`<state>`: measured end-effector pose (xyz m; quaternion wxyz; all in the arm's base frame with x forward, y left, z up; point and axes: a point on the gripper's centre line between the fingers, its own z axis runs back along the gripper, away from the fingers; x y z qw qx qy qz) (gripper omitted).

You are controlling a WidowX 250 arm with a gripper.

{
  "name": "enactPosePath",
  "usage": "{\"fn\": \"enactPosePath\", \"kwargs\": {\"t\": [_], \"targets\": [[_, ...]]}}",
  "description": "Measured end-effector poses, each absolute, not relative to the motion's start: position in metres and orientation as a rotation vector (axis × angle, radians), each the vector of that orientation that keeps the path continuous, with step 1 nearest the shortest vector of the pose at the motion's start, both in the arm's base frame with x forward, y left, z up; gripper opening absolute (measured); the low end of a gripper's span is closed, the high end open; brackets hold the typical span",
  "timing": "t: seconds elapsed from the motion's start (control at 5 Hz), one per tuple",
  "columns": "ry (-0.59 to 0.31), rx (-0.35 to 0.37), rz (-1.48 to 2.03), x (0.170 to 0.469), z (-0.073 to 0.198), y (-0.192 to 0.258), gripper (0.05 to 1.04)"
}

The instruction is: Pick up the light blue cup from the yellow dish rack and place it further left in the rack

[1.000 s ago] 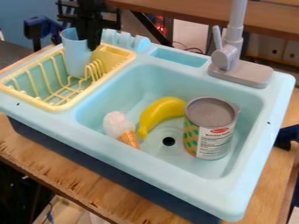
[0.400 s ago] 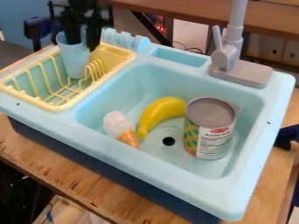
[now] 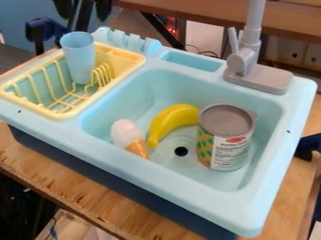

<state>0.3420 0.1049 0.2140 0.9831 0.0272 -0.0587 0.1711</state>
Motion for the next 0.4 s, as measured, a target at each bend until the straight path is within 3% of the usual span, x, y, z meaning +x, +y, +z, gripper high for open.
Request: {"fn": "enactPosePath", "kwargs": {"t": [0.4], "targets": [[-0.126,0.062,0.08,0.281,0.219,0.007,1.004]]}}
